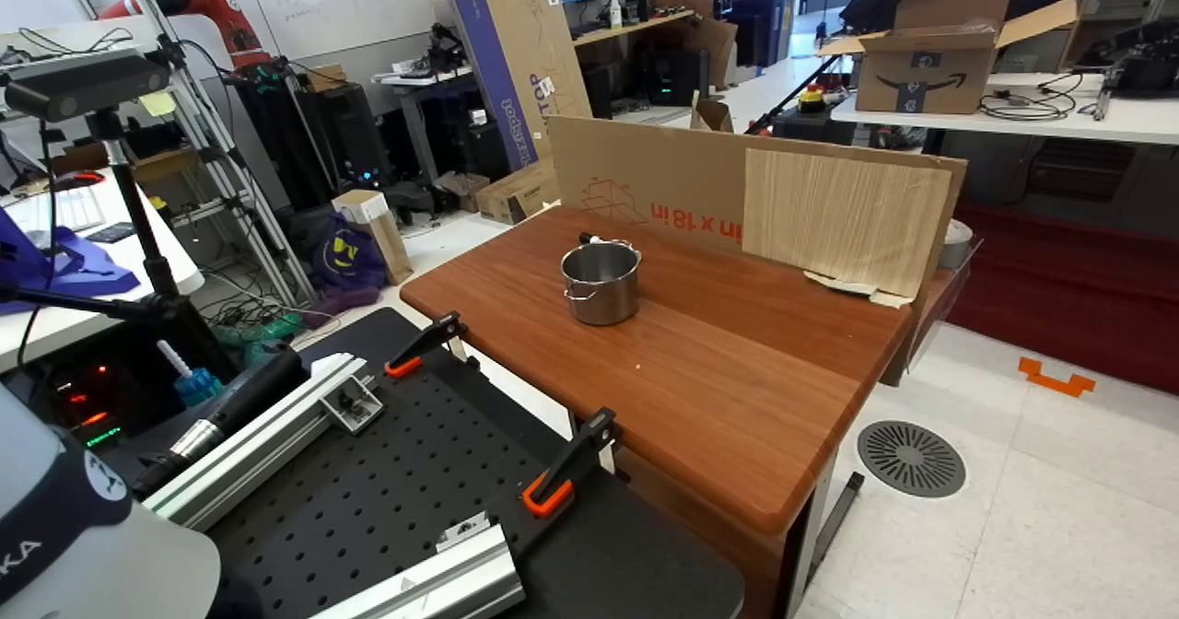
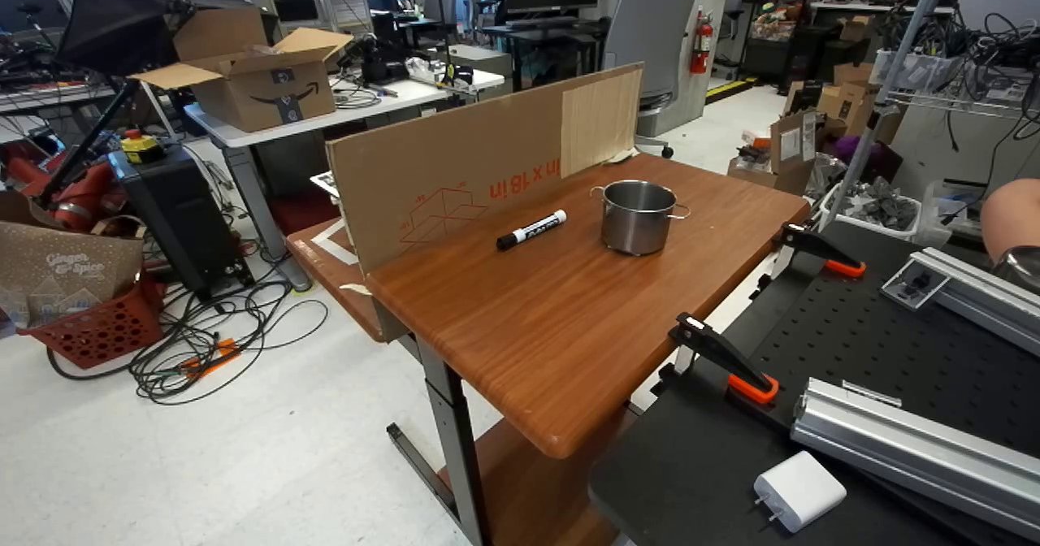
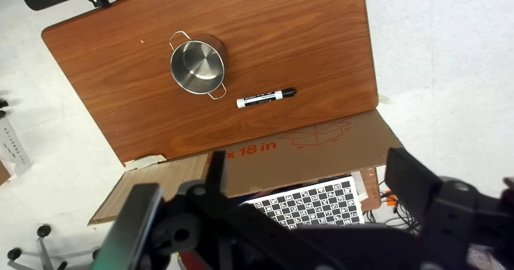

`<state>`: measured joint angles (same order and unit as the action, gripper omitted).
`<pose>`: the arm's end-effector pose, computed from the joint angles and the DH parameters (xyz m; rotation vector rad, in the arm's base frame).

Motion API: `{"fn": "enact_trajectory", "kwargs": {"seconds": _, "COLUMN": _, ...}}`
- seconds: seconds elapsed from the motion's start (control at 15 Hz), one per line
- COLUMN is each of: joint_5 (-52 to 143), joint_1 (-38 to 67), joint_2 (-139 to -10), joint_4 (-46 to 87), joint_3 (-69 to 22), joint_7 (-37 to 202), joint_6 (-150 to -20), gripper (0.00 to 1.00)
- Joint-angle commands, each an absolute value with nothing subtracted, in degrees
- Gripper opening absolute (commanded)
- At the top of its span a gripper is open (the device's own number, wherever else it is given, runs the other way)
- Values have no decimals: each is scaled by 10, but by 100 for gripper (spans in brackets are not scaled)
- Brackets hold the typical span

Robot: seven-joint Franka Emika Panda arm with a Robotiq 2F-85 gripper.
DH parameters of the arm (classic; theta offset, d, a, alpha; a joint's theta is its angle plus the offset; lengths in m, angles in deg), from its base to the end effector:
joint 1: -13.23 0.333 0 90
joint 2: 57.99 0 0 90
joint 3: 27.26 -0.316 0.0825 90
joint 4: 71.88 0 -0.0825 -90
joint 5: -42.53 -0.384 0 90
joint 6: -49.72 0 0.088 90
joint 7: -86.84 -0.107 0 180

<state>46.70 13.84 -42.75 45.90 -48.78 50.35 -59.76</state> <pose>0.4536 0.1953 0.5521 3.0135 -0.3586 0.2588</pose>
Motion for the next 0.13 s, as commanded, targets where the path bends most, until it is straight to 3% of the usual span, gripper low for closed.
{"fn": "enact_trajectory", "kwargs": {"seconds": 0.0, "joint_5": 474, "joint_1": 163, "joint_2": -431, "joint_4": 457, "joint_3": -466, "joint_7": 498, "joint_6": -596, "gripper": 100}}
{"fn": "enact_trajectory", "kwargs": {"seconds": 0.07, "joint_5": 474, "joint_1": 163, "joint_2": -431, "joint_4": 457, "joint_3": -466, "joint_7": 498, "joint_6": -596, "gripper": 100}}
